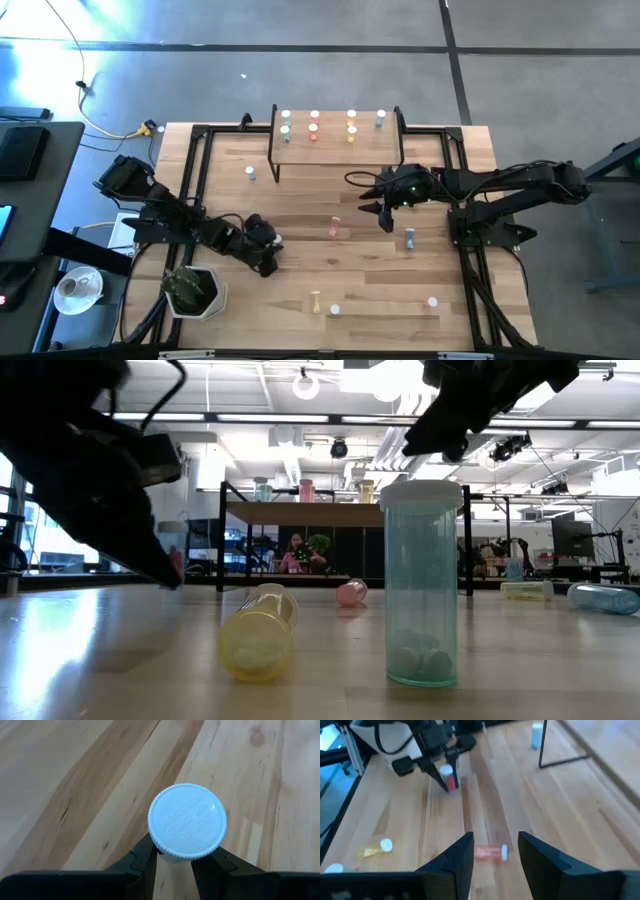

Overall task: Pick and place medicine bottles onto shelf by color
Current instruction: Put the blue pill bottle on the shelf

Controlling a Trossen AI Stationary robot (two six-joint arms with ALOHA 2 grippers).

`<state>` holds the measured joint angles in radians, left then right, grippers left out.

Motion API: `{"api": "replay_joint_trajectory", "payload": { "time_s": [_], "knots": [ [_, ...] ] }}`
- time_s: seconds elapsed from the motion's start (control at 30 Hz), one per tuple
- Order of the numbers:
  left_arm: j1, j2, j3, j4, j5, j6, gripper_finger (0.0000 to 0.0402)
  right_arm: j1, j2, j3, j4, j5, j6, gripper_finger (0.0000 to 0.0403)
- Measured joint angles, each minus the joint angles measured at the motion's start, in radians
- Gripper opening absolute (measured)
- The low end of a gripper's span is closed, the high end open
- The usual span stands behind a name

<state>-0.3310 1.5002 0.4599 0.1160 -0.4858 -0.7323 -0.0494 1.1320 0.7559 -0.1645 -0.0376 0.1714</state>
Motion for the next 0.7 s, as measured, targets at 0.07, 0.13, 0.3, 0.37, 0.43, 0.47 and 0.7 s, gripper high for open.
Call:
{"api": "replay_joint_trajectory", "payload": {
  "time_s": [0.07, 0.13, 0.3, 0.37, 0.43, 0.47, 0.7],
  "knots": [
    [0.030, 0.000, 0.000, 0.017, 0.032, 0.049, 0.0091, 0.000, 0.000, 0.000, 0.028, 0.000, -0.019, 0.0146],
    [0.059, 0.000, 0.005, 0.019, 0.056, 0.096, 0.0091, 0.000, 0.000, 0.000, 0.054, 0.000, -0.034, 0.0149],
    [0.122, 0.000, 0.047, 0.015, 0.110, 0.249, 0.0091, -0.004, 0.001, 0.008, 0.109, 0.005, -0.049, 0.0174],
    [0.149, 0.000, 0.068, 0.015, 0.130, 0.313, 0.0091, -0.010, 0.001, 0.026, 0.126, 0.019, -0.058, 0.0185],
    [0.179, 0.000, 0.091, 0.010, 0.164, 0.370, 0.0091, -0.016, 0.001, 0.050, 0.130, 0.021, -0.078, 0.0191],
    [0.196, 0.000, 0.104, 0.003, 0.181, 0.396, 0.0091, -0.017, 0.001, 0.063, 0.129, 0.022, -0.088, 0.0192],
    [0.311, 0.000, 0.215, -0.100, 0.266, 0.564, 0.0090, -0.035, 0.007, 0.140, 0.119, -0.022, -0.127, 0.0193]
  ]
}}
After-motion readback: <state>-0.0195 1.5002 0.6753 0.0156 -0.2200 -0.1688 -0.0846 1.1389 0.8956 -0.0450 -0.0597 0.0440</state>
